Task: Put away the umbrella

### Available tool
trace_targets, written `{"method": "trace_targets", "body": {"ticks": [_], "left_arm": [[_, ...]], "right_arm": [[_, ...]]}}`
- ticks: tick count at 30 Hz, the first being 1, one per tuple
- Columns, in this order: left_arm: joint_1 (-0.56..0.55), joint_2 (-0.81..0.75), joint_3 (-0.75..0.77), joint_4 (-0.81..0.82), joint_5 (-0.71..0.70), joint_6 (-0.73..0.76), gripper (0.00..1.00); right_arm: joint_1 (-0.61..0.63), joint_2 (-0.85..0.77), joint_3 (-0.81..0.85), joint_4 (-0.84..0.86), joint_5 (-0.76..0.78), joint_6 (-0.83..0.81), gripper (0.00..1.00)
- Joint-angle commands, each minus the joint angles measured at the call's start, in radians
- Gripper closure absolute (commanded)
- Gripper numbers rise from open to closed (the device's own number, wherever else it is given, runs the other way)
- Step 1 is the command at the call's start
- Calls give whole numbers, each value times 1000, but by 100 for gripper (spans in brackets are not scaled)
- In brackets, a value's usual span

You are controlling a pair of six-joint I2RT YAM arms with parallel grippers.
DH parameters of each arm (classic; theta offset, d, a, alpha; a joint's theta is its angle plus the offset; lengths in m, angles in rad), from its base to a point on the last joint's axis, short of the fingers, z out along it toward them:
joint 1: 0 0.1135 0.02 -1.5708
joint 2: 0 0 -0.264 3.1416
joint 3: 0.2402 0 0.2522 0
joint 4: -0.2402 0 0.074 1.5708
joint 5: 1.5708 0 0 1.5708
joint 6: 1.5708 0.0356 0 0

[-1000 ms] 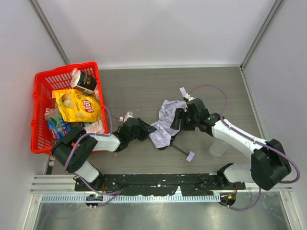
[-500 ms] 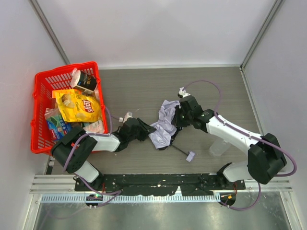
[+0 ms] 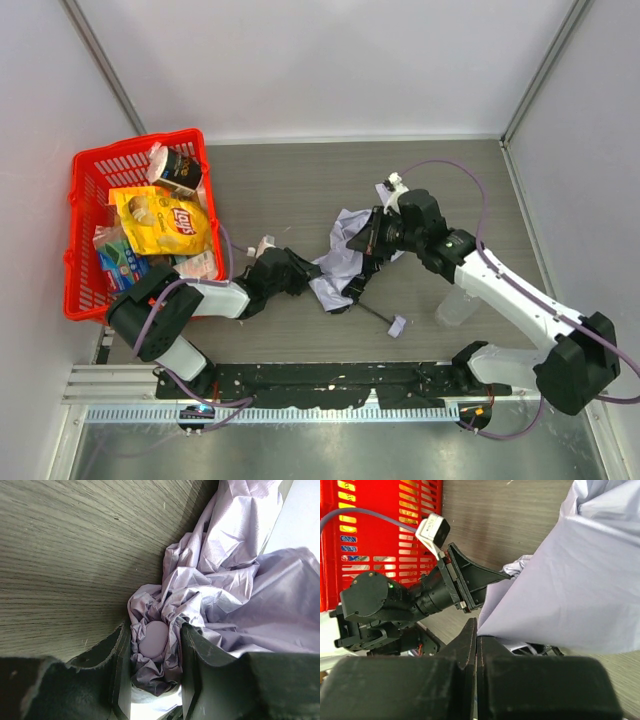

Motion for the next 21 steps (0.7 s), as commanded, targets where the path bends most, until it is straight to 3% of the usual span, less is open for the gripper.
{"method": "trace_targets", "body": {"ticks": [1,3,7,10,15,17,18,21], "left_arm": [[2,13,-37,-96,-50,35,100],[4,7,-39,-96,-50,35,100],[4,2,-42,-98,-51,35,100],[2,8,-39,-93,-54,38,100],[4,30,-39,-70,-41,29,100],[2,39,-34,-65,-38,26,100],[2,40,-34,-65,-35,24,100],[-1,40,-42,-64,-33,18,100]], "right_arm": [[-14,58,-56,135,-113,47,99],[-14,116,-68,80,-45,4,99],[9,167,-143,144,-129,34,99],[68,107,-142,154,-147,63,99],[63,32,-129,115,-128,67,99],[49,62,-73,18,-73,-5,87],[46,75,-45,-84,-28,-65,76],[40,84,108,-232,221,-169,58]]}}
